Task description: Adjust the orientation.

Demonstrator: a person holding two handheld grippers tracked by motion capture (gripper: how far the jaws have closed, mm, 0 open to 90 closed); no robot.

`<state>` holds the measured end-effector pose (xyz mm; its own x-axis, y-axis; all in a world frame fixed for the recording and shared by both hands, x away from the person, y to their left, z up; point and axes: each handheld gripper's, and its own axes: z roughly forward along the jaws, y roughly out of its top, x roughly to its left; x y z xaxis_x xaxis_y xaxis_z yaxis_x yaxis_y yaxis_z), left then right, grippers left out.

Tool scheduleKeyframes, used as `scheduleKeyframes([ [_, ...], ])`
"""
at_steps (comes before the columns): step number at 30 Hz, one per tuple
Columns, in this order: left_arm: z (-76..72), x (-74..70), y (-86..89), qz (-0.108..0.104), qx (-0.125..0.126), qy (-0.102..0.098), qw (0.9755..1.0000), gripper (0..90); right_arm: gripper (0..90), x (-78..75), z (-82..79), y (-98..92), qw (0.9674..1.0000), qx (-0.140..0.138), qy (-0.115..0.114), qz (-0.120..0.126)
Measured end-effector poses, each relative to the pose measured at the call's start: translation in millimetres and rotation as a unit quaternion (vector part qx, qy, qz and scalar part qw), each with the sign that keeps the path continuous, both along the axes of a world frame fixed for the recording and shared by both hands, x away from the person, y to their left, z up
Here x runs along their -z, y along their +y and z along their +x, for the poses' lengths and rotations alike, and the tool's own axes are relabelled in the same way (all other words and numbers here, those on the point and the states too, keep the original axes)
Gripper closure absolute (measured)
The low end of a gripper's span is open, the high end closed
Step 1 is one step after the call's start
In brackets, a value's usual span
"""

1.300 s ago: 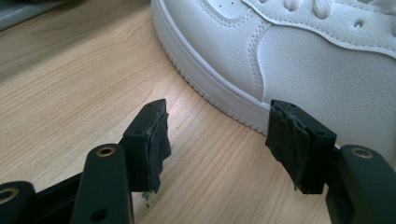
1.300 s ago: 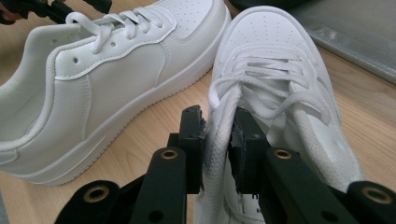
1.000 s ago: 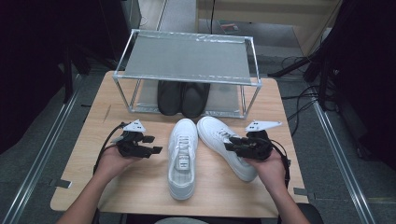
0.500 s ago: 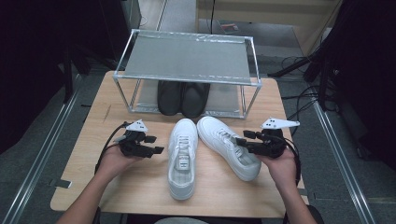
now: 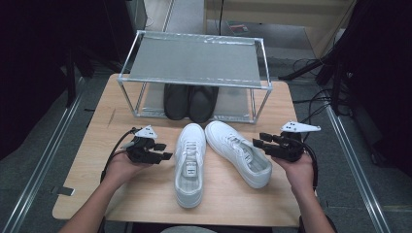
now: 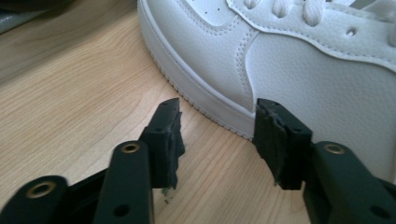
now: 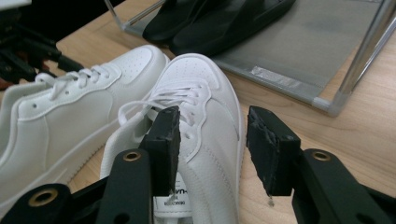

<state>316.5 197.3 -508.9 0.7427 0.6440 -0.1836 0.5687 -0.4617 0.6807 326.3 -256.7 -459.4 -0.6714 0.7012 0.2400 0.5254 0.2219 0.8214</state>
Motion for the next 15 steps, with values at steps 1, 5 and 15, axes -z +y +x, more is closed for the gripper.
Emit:
scheduleKeyframes([
  [1, 0.0, -0.1, -0.7, -0.007, -0.001, 0.006, 1.0000, 55.7, 57.6, -0.2, 0.7, -1.7, 1.0000, 0.005, 0.004, 0.007],
  [5, -0.5, 1.0, -3.8, -0.017, 0.015, 0.026, 0.9994, 72.0, 75.0, 1.3, 4.6, -4.5, 0.9995, 0.019, 0.025, 0.008],
  [15, -4.3, 3.9, -16.4, 0.006, 0.048, 0.035, 0.9982, 84.1, 90.0, 16.6, 27.4, 6.0, 0.9969, 0.005, 0.044, -0.065],
])
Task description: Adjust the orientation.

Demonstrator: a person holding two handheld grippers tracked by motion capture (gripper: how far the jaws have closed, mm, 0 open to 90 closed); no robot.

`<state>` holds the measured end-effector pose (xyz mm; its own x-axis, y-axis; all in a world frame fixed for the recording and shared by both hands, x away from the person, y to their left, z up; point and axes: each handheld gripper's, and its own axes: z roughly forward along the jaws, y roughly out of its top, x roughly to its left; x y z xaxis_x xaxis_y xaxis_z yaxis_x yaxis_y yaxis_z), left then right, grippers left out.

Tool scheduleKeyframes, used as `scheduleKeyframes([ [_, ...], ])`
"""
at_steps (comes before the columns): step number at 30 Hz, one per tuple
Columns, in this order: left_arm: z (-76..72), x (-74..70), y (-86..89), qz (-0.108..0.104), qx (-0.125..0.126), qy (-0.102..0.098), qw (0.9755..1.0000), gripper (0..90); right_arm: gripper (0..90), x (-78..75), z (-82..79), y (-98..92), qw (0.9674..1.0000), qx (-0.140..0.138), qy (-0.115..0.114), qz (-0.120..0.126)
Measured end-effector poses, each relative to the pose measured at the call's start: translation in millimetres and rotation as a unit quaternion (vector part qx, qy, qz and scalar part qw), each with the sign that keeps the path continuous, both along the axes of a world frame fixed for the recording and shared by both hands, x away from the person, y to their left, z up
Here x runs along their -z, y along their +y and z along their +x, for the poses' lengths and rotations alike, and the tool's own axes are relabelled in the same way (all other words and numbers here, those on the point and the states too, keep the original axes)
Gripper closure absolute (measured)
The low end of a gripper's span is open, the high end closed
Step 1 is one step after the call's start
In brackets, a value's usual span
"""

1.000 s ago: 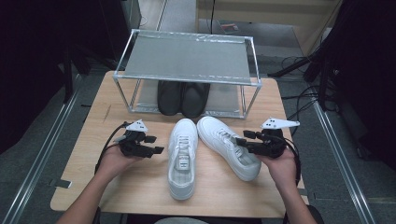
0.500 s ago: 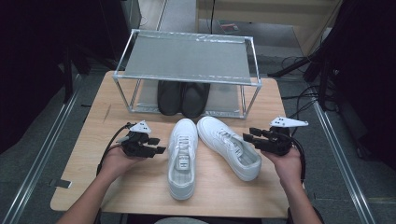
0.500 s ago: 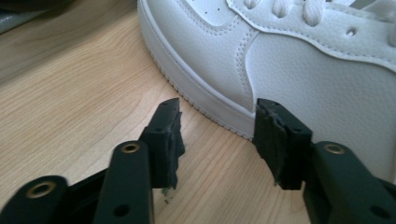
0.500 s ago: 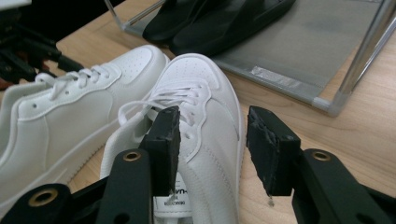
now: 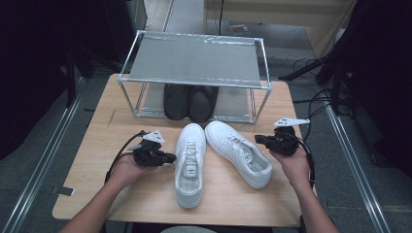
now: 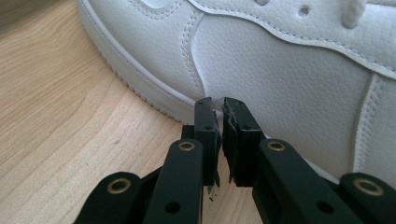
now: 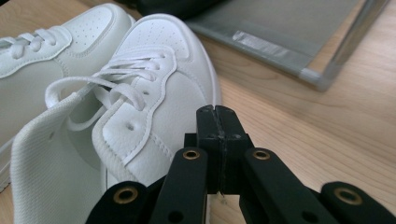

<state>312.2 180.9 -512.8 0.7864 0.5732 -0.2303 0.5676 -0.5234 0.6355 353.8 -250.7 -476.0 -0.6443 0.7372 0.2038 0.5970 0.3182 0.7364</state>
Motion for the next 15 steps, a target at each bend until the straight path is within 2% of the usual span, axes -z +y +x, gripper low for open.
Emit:
scheduleKeyframes([
  [3, 0.3, 0.5, 0.2, -0.002, 0.000, 0.001, 1.0000, 83.5, 90.0, 4.4, 2.1, 8.5, 0.9998, -0.015, 0.013, -0.005],
  [6, -0.1, 0.6, -0.5, -0.002, -0.001, 0.000, 1.0000, 83.6, 90.0, 4.4, -0.9, 16.1, 0.9995, -0.015, -0.004, -0.029],
  [15, -1.7, 0.4, -2.9, 0.004, 0.000, -0.008, 1.0000, 84.4, 90.0, 5.0, -2.2, 17.0, 0.9996, -0.013, -0.002, -0.027],
])
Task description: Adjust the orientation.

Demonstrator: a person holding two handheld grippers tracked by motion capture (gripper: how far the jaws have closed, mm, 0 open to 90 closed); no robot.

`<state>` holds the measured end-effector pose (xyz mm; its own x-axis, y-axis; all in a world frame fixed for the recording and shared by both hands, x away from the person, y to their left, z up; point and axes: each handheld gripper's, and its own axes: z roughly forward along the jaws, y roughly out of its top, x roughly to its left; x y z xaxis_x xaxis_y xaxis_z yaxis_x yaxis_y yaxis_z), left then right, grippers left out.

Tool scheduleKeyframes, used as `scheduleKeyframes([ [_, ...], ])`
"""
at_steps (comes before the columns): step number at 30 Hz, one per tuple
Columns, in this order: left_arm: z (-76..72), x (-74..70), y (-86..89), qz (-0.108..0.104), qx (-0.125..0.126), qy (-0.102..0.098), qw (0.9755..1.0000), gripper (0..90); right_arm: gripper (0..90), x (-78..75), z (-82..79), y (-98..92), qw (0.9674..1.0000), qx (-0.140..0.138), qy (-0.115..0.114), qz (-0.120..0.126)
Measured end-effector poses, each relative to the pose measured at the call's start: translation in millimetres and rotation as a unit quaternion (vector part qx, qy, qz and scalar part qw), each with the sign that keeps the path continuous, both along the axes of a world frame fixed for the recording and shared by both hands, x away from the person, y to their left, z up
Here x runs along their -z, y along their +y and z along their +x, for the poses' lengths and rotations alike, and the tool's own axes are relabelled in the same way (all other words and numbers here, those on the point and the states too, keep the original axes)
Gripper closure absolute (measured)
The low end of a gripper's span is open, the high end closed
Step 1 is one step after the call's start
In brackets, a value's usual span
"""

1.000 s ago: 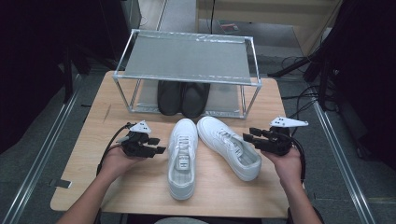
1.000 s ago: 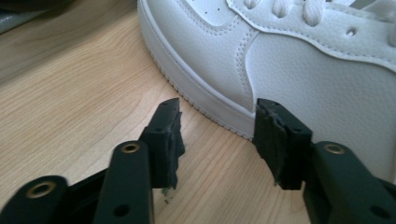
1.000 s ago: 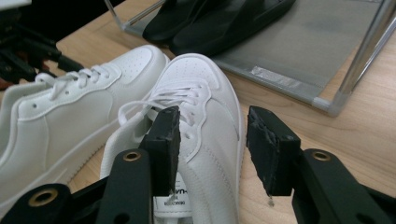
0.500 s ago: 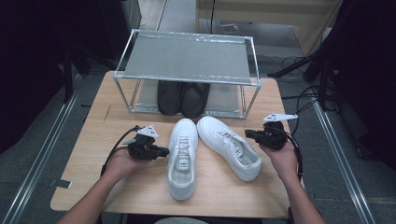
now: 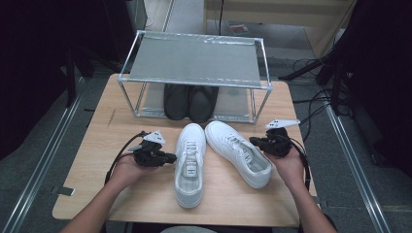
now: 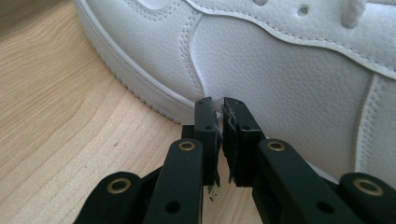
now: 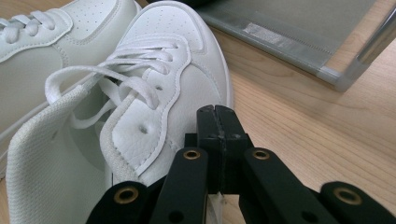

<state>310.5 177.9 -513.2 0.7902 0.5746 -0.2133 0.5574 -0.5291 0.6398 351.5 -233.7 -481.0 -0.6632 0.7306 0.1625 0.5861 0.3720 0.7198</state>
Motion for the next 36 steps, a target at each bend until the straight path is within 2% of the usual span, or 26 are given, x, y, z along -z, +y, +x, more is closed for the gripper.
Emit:
scheduleKeyframes([
  [13, -4.5, 0.2, -17.3, 0.000, 0.029, -0.004, 0.9996, 83.0, 90.0, 2.3, 0.7, 1.4, 0.9998, 0.000, 0.012, 0.015],
  [22, -7.0, 0.2, -24.0, -0.001, 0.034, -0.005, 0.9994, 82.2, 90.0, 4.6, 0.7, 1.6, 0.9993, 0.002, 0.020, 0.033],
  [29, -10.1, 1.0, -38.0, -0.004, 0.054, -0.007, 0.9985, 81.3, 90.0, 5.0, -0.1, 5.6, 0.9994, -0.003, 0.018, 0.031],
  [36, -14.2, 2.3, -53.0, -0.003, 0.073, -0.017, 0.9972, 80.2, 90.0, 5.3, -1.6, 9.2, 0.9993, -0.008, 0.019, 0.033],
])
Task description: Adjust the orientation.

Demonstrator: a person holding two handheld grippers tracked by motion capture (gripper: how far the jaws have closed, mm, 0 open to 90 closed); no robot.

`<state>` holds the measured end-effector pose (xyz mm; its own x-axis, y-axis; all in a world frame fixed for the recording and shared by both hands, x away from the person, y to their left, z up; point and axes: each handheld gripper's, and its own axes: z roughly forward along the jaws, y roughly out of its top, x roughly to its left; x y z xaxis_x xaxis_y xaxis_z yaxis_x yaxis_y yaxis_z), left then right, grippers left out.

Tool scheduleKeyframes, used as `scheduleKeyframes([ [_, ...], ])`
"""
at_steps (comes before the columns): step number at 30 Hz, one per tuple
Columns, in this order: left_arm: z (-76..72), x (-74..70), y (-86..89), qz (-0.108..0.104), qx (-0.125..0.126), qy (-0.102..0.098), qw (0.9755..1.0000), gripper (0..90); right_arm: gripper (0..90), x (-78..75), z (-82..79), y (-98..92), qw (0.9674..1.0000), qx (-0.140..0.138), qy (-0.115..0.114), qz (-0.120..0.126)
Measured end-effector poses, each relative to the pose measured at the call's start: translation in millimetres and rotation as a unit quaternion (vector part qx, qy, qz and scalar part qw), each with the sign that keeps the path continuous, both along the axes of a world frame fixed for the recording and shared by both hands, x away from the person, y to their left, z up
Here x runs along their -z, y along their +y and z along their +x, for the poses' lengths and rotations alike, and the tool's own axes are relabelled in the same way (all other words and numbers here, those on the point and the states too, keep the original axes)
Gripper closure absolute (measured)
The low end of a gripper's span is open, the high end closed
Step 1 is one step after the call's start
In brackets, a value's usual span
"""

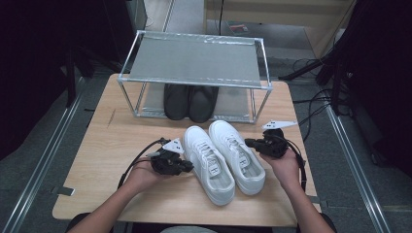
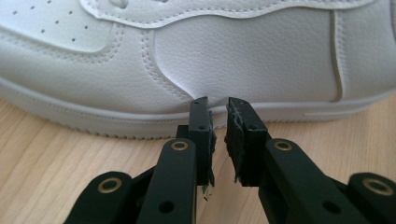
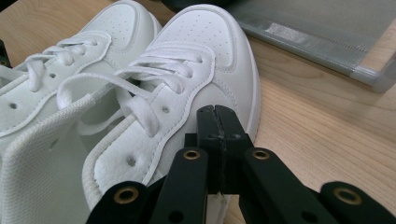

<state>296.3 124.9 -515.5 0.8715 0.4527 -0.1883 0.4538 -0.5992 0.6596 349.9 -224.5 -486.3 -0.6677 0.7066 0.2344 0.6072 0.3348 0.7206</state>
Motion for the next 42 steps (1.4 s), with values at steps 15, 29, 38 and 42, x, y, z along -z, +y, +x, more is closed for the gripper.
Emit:
scheduleKeyframes([
  [15, -2.4, 0.3, -10.1, 0.006, -0.004, -0.006, 1.0000, 82.9, 90.0, 1.3, 5.7, 3.9, 1.0000, -0.002, -0.003, 0.006],
  [29, -2.8, 3.1, -26.4, -0.027, 0.023, 0.024, 0.9991, 80.1, 89.0, -7.0, 8.9, -11.2, 0.9990, 0.035, -0.016, 0.023],
  [38, -4.6, -5.8, -12.5, -0.034, 0.008, 0.011, 0.9993, 74.2, 85.1, -26.4, -15.3, -8.6, 0.9986, 0.020, -0.038, 0.031],
  [42, -4.6, -10.2, -3.0, -0.040, -0.001, 0.004, 0.9992, 70.5, 82.9, -33.7, -31.0, -8.9, 0.9983, 0.015, -0.040, 0.039],
])
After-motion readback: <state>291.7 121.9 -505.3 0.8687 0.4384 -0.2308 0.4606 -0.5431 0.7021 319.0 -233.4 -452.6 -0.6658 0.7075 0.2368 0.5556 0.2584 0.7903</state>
